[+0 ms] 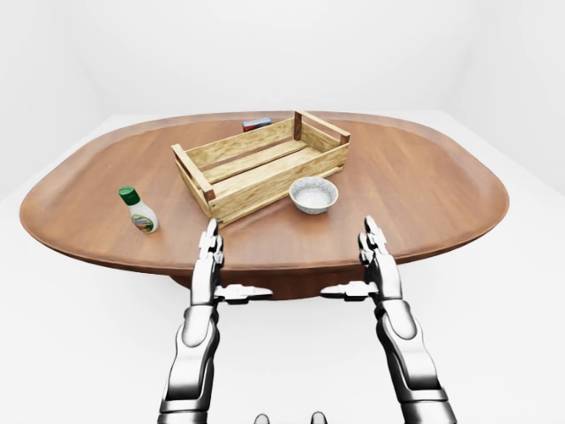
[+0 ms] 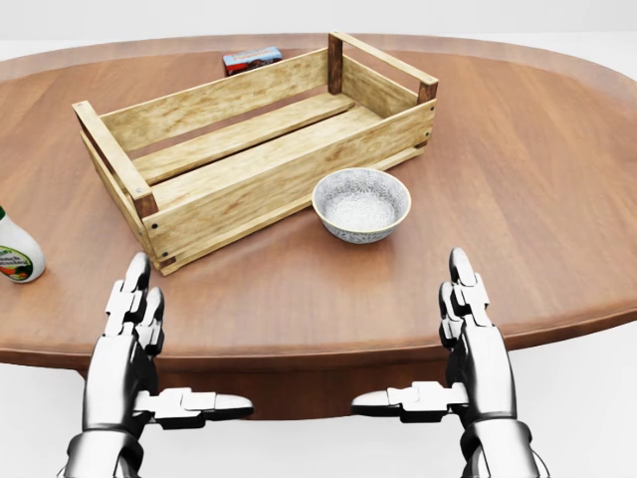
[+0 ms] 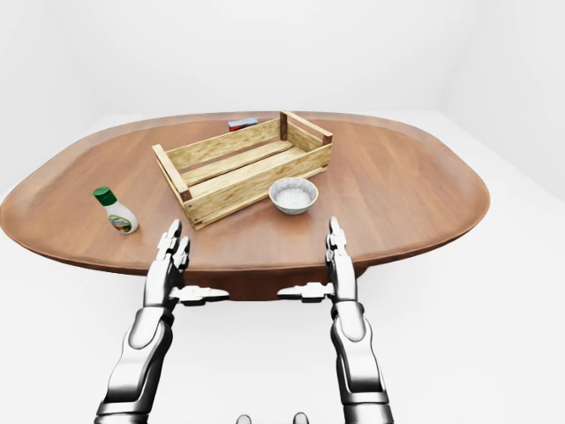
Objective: Pick up the salad dressing and put it in the tray.
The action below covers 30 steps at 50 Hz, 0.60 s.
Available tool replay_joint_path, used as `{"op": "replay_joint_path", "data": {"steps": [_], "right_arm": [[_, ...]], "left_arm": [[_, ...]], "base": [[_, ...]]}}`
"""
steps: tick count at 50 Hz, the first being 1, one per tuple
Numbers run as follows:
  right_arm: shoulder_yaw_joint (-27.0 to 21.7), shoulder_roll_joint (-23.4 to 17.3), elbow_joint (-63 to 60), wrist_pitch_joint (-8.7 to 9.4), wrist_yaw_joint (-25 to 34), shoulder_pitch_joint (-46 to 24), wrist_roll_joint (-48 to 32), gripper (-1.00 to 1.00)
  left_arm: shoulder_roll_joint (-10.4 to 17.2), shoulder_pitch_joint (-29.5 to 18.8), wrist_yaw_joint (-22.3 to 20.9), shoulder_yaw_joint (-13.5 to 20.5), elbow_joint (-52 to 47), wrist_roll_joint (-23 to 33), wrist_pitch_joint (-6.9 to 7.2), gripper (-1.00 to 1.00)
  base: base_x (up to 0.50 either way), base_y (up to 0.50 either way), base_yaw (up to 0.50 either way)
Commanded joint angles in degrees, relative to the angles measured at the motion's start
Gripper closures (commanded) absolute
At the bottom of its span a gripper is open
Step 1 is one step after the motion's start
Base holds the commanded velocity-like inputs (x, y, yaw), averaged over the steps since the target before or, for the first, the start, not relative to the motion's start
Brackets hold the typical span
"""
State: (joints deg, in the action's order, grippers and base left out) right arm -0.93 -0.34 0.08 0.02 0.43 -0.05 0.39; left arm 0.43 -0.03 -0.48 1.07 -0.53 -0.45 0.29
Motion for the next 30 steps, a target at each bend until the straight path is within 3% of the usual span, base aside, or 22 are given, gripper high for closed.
{"op": "replay_joint_path", "data": {"steps": [1,3,4,5,6,8,9,10,13,15,20,23,30], "right_arm": [[-1.43,-0.62,0.09,0.13,-0.14,-0.06,0.11,-1.0],[-1.44,-0.62,0.28,-0.4,-0.21,-0.11,0.12,-1.0],[-1.42,-0.65,0.28,-0.4,-0.28,-0.11,0.03,-1.0],[-0.59,-1.73,-0.07,0.66,0.73,0.05,-2.22,-1.0],[-0.04,-2.64,-0.18,0.93,0.63,0.1,-5.82,-1.0],[-0.4,-2.52,-0.2,0.81,-0.32,0.09,-9.03,-1.0],[-0.79,-2.3,0.47,-1.17,-1.52,-0.13,-10.06,-1.0],[-1.09,-2.12,0.74,-1.96,-2.55,-0.23,-10.94,-1.0],[-2.08,-1.52,1.22,-3.59,-8.88,-0.44,-14.6,-1.0],[-2.8,-1.09,1.65,-5.01,-14.53,-0.64,-16.85,-1.0],[-4.04,-0.08,2.65,-5.02,-24.51,-1.08,-17.15,-1.0],[-3.91,-0.38,3.93,-5.02,-26.76,-1.51,-15.65,-1.0],[-3.06,-1.36,4.16,-5.02,-25.29,-1.55,-15.81,-1.0]], "left_arm": [[0.83,-0.35,-0.64,2.03,-0.97,-1.13,0.72,-1.0],[0.99,-0.28,-1.0,2.13,-1.76,-1.5,1.44,-1.0],[1.16,-0.07,-1.32,2.26,-3.13,-1.75,2.37,-1.0],[1.7,0.02,-2.02,2.84,-5.59,-2.38,4.37,-1.0],[1.64,0.03,-2.14,2.95,-5.76,-2.33,4.52,-1.0],[3.2,-0.72,-2.67,6.52,-10.95,-4.82,4.71,-1.0],[4.14,-1.21,-2.64,8.78,-13.43,-6.09,4.71,-1.0],[4.93,-1.67,-2.53,10.53,-14.81,-6.64,4.71,-1.0],[8.63,-3.32,-2.25,18.7,-19.78,-11.08,4.71,-1.0],[12.74,-4.25,-1.96,26.73,-23.75,-14.98,4.71,-1.0],[19.88,-4.95,-0.91,40.37,-25.77,-23.19,4.71,-1.0],[22.1,-4.69,-0.42,43.39,-25.08,-25.26,4.71,-1.0],[25.09,-4.42,0.65,47.18,-22.46,-28.04,4.71,-1.0]], "base": [[0.0,0.0,0.0],[0.0,0.0,0.0],[0.0,0.0,0.0],[0.0,0.0,0.0],[0.0,0.0,0.0],[0.0,0.0,0.0],[0.0,0.0,0.0],[0.0,0.0,0.0],[0.0,0.0,0.0],[0.0,0.0,0.0],[0.0,0.0,0.0],[0.0,0.0,0.0],[0.0,0.0,0.0]]}}
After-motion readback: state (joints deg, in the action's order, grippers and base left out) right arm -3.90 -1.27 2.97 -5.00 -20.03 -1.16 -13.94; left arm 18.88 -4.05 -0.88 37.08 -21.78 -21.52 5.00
